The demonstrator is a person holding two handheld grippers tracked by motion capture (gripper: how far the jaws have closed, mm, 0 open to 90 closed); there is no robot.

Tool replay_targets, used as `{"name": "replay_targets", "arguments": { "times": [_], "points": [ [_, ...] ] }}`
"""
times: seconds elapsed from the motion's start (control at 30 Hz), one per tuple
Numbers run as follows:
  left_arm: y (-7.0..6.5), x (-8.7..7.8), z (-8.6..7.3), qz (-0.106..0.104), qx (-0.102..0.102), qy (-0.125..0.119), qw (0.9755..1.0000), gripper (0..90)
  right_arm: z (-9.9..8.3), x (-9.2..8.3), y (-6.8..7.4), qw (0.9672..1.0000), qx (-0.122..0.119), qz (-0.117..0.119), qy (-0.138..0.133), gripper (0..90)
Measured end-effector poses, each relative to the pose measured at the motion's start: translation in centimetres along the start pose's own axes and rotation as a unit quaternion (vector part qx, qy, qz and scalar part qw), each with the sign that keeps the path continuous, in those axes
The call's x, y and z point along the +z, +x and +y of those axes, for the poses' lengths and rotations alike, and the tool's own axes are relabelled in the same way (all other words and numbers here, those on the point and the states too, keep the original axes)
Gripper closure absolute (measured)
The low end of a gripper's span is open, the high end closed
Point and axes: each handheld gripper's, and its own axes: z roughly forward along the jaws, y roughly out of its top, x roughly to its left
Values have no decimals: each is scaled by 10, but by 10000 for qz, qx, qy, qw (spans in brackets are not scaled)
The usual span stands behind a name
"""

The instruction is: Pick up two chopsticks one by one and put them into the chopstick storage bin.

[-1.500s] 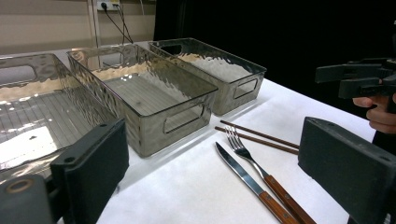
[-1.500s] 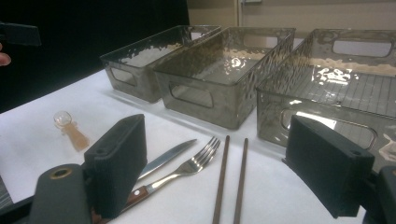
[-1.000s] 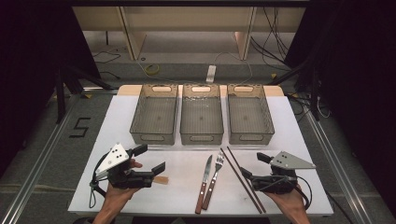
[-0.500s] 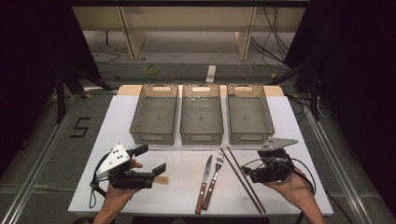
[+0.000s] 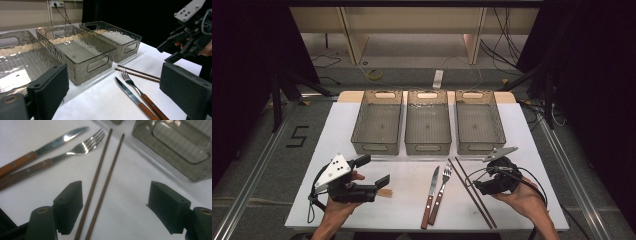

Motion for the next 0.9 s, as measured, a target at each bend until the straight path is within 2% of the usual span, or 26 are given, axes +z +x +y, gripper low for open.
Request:
{"name": "replay_targets", "arguments": {
  "times": [0.03, 0.1, 0.13, 0.17, 0.2, 0.37, 0.4, 0.43, 0.47, 0.5, 0.63, 0.73, 0.77, 0.9],
  "points": [
    [0, 0, 0, 2, 7, 2, 10000, 80, -1, 4, -1, 9999, 6, 10, 150, 314],
    [0, 0, 0, 3, 3, -2, 10000, 80, -2, 6, -1, 9997, 6, 35, 222, 324],
    [0, 0, 0, 1, 12, 1, 10000, 80, -4, 10, -2, 9991, 28, 120, 398, 343],
    [0, 0, 0, 3, 12, 0, 10000, 80, -4, 10, -2, 9991, 28, 120, 398, 343],
    [0, 0, 0, 6, 10, 2, 10000, 80, -6, 16, -2, 9980, 14, 188, 608, 373],
    [-1, 0, 0, 15, 21, -2, 10000, 80, -9, 24, -1, 9951, -11, 276, 947, 479],
    [-1, 0, 0, 20, 29, -3, 10000, 80, -10, 27, -1, 9929, -3, 313, 1148, 506],
    [-1, 0, 0, 25, 40, 0, 10000, 80, -11, 29, 0, 9919, -26, 339, 1221, 520],
    [-1, 0, 0, 37, 43, -5, 10000, 80, -11, 29, 0, 9919, -26, 339, 1221, 520],
    [-2, 1, 0, 49, 54, -5, 10000, 80, -12, 32, 0, 9901, -19, 423, 1341, 537],
    [-2, 0, 0, 50, 98, 12, 9999, 80, -12, 37, 3, 9877, -19, 504, 1482, 584],
    [-2, 0, 0, 50, 101, 10, 9999, 80, -12, 40, 5, 9867, -38, 498, 1545, 615],
    [-2, 0, 0, 52, 101, 10, 9999, 80, -13, 42, 5, 9855, -62, 509, 1620, 649],
    [-2, 0, 0, 60, 102, 11, 9999, 80, -14, 46, 5, 9834, -53, 544, 1729, 677]
  ]
}}
